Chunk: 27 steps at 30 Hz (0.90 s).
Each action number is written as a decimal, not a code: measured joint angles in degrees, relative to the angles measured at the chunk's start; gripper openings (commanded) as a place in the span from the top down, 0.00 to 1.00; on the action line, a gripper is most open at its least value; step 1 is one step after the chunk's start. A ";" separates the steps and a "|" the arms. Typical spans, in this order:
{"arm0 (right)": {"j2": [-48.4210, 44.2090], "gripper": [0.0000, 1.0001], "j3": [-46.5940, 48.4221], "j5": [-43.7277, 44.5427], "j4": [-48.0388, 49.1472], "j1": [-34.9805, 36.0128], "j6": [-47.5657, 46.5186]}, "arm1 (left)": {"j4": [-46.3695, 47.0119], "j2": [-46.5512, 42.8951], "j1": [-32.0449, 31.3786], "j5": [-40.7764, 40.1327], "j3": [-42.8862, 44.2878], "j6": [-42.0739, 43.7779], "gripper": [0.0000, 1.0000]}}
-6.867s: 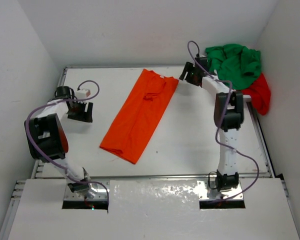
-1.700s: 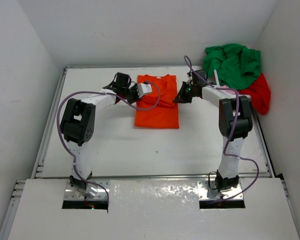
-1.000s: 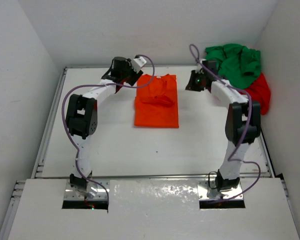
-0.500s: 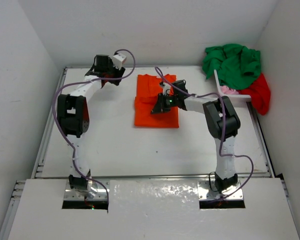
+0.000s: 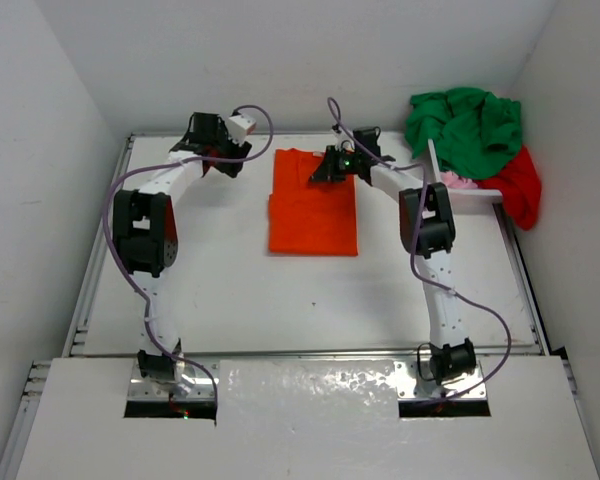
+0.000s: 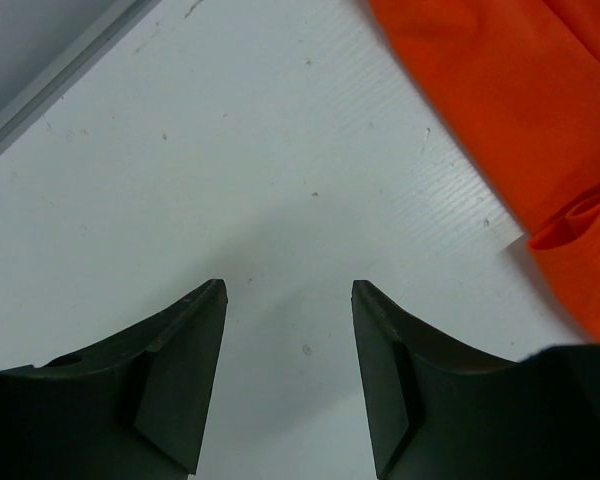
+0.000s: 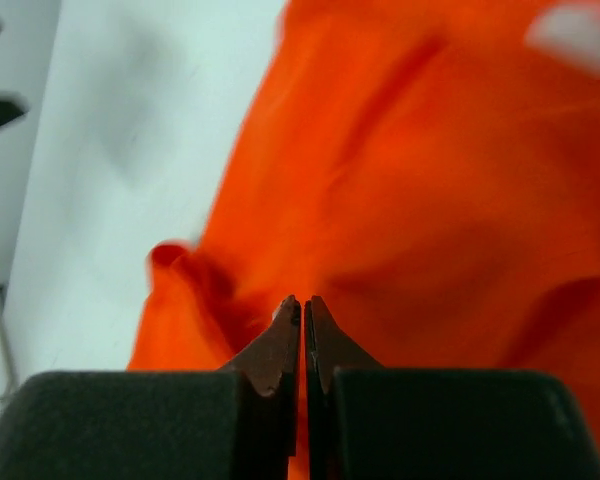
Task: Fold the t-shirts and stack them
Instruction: Fold the folded rectangular tshirt in 1/3 of the way
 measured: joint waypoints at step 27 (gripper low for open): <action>-44.70 0.36 -46.93 31.19 -24.87 -2.73 -6.08 | -27.89 -12.28 -20.28 9.27 -14.62 48.11 0.43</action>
